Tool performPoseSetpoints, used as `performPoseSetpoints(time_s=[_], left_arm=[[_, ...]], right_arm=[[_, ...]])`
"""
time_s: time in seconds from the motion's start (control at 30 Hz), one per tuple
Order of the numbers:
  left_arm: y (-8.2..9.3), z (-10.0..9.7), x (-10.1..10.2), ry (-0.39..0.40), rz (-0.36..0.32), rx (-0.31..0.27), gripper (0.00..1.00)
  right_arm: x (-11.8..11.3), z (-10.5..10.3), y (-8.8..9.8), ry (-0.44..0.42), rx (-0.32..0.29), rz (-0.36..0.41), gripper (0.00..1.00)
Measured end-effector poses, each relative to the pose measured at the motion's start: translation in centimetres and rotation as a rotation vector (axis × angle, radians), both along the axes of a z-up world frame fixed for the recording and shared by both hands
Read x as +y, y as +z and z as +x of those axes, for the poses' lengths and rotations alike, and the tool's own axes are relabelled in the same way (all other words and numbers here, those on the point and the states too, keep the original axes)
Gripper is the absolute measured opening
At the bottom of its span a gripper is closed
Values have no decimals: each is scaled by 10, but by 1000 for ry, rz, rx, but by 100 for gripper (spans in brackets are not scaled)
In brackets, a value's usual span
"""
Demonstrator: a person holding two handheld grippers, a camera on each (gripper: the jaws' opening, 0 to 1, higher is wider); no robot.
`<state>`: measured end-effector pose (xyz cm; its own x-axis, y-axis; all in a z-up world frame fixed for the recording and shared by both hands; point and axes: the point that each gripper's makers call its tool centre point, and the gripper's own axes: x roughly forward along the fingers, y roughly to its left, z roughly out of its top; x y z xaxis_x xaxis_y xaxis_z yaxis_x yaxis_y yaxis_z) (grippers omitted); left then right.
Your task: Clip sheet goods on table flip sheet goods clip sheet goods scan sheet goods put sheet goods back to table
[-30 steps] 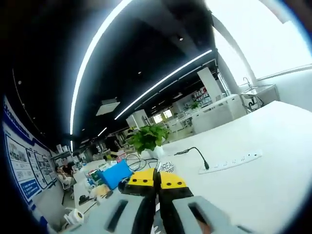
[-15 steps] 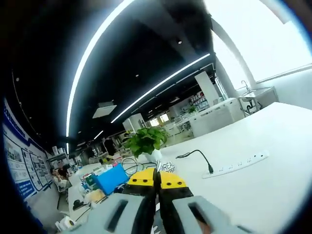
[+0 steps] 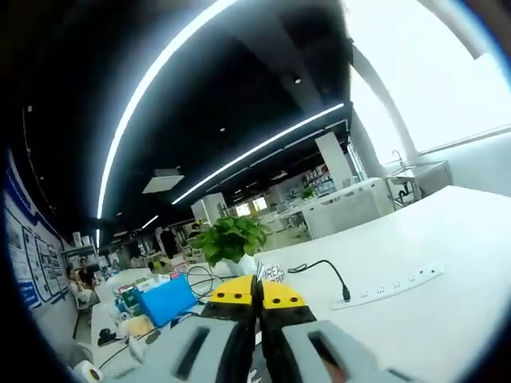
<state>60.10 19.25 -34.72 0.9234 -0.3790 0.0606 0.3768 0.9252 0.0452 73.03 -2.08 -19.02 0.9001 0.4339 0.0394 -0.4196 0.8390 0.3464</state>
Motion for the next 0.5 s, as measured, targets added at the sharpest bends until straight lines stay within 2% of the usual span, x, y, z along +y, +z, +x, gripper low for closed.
performPoseSetpoints(time_s=[0.23, 0.5], left_arm=[[0, 0, 0, 1, -1, -2, 40], [0, -1, 0, -2, 2, -2, 40]], right_arm=[[14, 7, -8, -7, 0, -30, 0], [13, 23, -16, -47, 2, -39, 0]])
